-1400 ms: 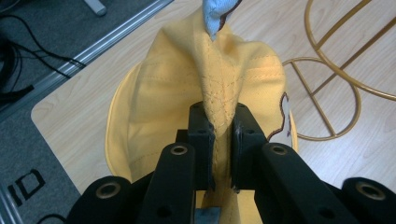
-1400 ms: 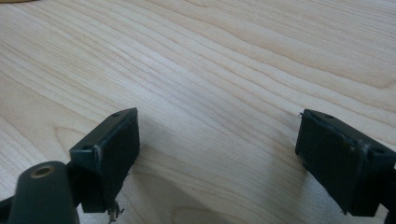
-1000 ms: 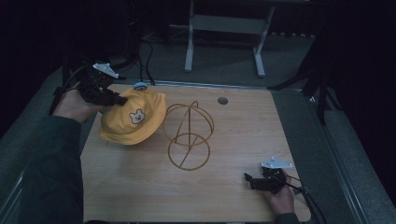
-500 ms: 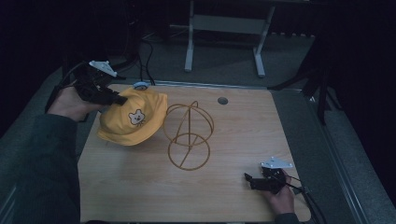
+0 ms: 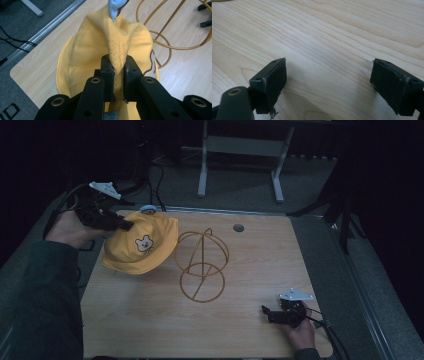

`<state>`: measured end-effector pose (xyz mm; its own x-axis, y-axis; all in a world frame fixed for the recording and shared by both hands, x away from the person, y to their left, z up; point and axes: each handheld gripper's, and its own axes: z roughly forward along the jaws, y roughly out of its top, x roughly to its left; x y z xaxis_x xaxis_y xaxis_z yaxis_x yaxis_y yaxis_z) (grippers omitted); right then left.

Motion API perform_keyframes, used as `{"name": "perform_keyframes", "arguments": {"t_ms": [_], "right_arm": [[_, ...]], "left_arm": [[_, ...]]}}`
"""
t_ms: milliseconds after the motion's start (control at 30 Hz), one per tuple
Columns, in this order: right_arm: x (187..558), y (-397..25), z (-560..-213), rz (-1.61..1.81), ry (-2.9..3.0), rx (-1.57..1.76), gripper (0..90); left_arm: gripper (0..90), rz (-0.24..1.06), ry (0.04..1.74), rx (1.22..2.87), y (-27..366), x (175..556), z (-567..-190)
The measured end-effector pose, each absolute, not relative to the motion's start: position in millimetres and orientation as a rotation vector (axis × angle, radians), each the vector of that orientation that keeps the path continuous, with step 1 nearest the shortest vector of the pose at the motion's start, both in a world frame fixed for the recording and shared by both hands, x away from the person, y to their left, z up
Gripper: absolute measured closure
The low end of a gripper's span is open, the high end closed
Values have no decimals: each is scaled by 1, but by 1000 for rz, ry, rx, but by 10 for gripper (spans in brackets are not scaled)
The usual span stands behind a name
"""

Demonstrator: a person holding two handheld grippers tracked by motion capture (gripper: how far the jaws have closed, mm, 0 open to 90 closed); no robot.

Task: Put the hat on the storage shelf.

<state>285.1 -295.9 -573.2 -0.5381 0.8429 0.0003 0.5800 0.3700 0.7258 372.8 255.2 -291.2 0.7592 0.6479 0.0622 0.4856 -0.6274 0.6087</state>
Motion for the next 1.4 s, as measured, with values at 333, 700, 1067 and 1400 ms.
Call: {"name": "perform_keyframes", "arguments": {"t_ms": [333,700,1067,1400], "right_arm": [[285,-296,-573,974,2265,1241,136],[285,-296,-573,974,2265,1241,136],[285,-296,-573,974,2265,1241,136],[285,-296,-573,974,2264,1241,136]], "left_arm": [[809,369,823,2361,255,370,-285],[809,383,808,2341,261,364,-277],[809,381,787,2307,267,359,-271],[809,381,762,2295,263,358,-269]]}}
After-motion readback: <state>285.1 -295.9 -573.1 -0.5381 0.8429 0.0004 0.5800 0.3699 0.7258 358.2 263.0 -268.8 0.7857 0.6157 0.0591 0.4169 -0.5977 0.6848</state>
